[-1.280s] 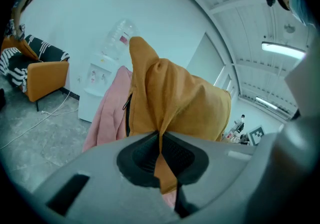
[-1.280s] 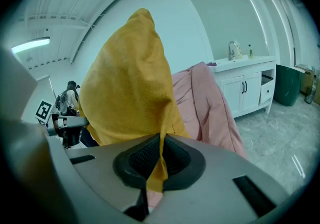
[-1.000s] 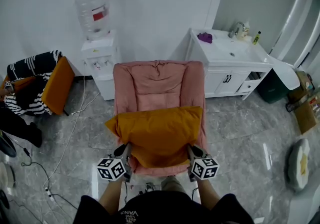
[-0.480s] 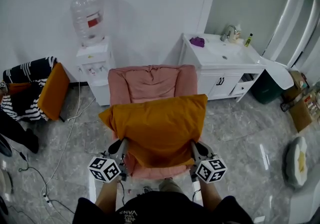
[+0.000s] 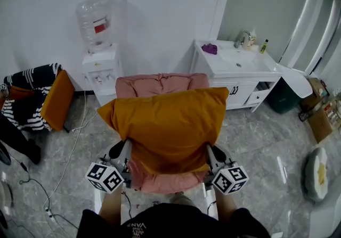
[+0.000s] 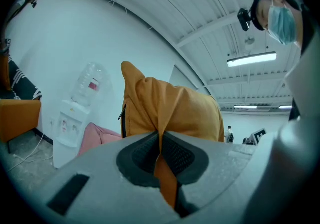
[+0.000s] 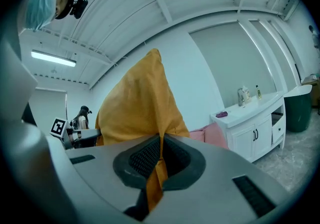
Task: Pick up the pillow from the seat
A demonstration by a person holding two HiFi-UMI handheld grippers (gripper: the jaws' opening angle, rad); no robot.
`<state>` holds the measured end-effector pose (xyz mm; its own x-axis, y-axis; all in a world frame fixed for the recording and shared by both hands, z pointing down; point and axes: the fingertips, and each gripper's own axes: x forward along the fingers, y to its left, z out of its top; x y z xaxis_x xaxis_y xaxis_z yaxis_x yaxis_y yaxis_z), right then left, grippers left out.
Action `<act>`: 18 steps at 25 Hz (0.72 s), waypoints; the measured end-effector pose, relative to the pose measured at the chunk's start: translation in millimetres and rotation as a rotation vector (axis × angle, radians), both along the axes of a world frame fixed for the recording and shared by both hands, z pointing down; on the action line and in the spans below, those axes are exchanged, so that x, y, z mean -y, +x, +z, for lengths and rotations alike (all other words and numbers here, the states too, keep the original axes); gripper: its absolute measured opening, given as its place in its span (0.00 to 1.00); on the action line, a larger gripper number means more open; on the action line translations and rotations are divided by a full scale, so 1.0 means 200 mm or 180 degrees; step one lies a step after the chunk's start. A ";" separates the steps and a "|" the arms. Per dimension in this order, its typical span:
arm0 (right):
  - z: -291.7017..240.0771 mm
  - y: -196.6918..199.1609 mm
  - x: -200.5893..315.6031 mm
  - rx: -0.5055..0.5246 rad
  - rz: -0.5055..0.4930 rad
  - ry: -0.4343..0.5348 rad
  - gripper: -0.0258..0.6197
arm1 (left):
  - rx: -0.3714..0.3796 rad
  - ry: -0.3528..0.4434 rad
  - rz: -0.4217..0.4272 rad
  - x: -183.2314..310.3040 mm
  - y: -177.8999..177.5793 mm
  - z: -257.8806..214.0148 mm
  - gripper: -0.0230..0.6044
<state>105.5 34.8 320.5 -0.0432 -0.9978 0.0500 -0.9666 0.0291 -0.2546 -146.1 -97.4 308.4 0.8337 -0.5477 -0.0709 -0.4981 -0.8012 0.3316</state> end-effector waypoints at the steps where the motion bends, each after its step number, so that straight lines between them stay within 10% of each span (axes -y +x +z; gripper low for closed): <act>1: -0.03 0.00 0.01 -0.0004 -0.0013 0.0030 0.06 | -0.0017 0.0032 -0.0008 0.01 -0.01 -0.03 0.07; 18: -0.40 0.00 0.11 -0.0115 -0.0109 0.0480 0.06 | -0.0222 0.0523 -0.0127 0.10 0.00 -0.44 0.07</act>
<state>105.6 13.0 240.7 -0.0782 -0.9921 -0.0981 -0.9728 0.0975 -0.2101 -146.8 -117.5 219.7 0.8015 -0.5564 -0.2192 -0.5109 -0.8275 0.2328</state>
